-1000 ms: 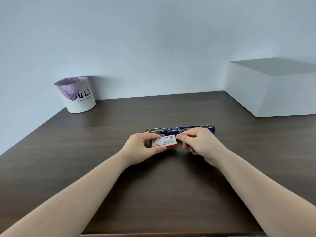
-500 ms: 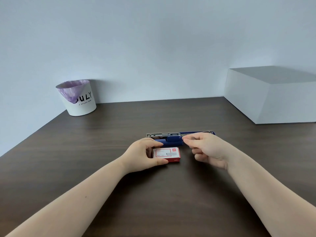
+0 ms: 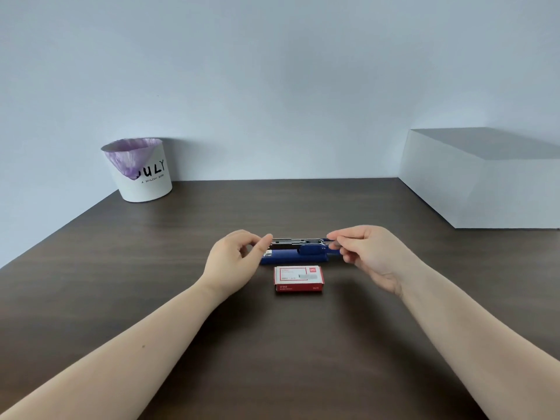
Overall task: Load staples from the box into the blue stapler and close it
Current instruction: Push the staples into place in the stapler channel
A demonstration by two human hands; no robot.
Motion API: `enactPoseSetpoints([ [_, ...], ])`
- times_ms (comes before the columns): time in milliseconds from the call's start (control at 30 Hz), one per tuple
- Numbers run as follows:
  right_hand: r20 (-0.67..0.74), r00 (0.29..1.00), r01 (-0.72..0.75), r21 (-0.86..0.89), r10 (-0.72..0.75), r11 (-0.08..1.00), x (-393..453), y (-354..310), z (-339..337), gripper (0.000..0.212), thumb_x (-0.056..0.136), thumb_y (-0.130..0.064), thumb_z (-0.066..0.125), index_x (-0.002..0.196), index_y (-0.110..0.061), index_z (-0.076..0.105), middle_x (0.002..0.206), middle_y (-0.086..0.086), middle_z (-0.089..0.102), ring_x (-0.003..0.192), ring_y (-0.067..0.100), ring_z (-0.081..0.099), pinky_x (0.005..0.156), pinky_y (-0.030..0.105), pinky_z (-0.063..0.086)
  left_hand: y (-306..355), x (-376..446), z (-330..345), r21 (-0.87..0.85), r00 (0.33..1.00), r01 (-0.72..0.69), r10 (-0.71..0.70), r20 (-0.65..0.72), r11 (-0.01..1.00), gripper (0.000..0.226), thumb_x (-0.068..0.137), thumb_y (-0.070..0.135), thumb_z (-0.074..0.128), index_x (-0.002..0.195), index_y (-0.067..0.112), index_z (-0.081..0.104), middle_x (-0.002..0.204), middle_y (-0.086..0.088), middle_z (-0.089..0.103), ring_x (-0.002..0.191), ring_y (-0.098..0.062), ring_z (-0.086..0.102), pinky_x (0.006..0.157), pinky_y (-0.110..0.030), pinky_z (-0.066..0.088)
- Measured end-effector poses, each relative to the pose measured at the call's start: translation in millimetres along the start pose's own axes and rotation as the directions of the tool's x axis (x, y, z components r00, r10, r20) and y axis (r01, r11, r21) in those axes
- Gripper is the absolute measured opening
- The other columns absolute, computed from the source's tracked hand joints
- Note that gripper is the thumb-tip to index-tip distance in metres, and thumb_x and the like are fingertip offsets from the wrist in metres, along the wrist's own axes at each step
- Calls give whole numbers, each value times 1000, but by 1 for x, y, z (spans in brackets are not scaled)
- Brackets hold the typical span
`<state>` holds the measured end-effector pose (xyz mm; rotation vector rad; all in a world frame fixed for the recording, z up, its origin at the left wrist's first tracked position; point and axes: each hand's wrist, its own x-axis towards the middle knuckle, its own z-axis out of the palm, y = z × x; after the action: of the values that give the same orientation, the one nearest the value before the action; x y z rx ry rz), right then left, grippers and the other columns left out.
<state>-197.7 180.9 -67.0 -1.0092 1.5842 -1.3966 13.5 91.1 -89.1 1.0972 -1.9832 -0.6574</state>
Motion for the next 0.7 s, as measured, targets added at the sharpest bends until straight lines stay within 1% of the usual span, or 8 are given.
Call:
enactPoseSetpoints([
  [100,-20,997,74,-105,-76,992,4,-5,2,21,88,2,56,85,-10,74,86,14,71,73,16,57,73,27,51,-2,4,-1,33,998,-5,7,-60,999,20,87,34,57,78,20,68,79,2,60,65,-15,50,64,-24,40],
  [167,8,994,105,-184,-106,977,8,-9,3,23,86,0,60,79,-17,74,94,15,74,79,18,64,84,32,52,-5,8,2,63,998,20,-16,-56,998,17,86,33,57,83,21,68,87,5,58,71,-15,52,65,-24,40],
  [233,44,989,145,-209,-139,967,12,-14,5,15,86,-4,63,88,-16,72,97,11,74,79,17,71,84,28,56,-8,11,5,77,999,46,-44,-24,996,14,85,32,58,89,23,68,95,9,58,81,-14,54,72,-24,38],
  [300,53,977,211,-255,-204,944,17,-18,10,15,84,-8,67,99,-13,69,96,5,74,78,18,73,82,30,58,-9,12,8,62,999,53,-54,1,997,15,84,32,59,94,25,67,100,10,58,90,-12,53,78,-25,38],
  [400,132,948,318,-451,-290,834,26,-22,15,19,82,-15,71,101,-18,70,95,-5,75,82,6,69,82,23,54,-10,13,6,19,998,61,-61,-4,998,17,86,29,58,100,24,66,100,11,59,94,-11,53,83,-24,37],
  [467,224,936,350,-504,-272,790,32,-20,19,23,81,-16,72,103,-22,70,94,-7,75,85,-3,65,81,16,48,-11,14,4,-4,996,84,-84,10,996,18,87,27,56,101,24,66,97,12,59,98,-11,52,86,-24,37],
  [567,289,931,346,-504,-223,791,38,-14,21,26,82,-16,71,106,-24,69,92,-10,74,81,-13,64,76,5,44,-15,17,5,-2,991,124,-123,56,992,18,87,27,55,100,27,67,97,11,63,101,-12,54,92,-29,41],
  [700,288,932,347,-521,-223,780,43,-7,23,26,82,-18,71,107,-24,70,94,-13,74,87,-13,63,79,4,43,-17,24,6,53,982,138,-144,126,989,22,88,28,52,101,26,70,106,3,70,102,-15,59,91,-30,46],
])
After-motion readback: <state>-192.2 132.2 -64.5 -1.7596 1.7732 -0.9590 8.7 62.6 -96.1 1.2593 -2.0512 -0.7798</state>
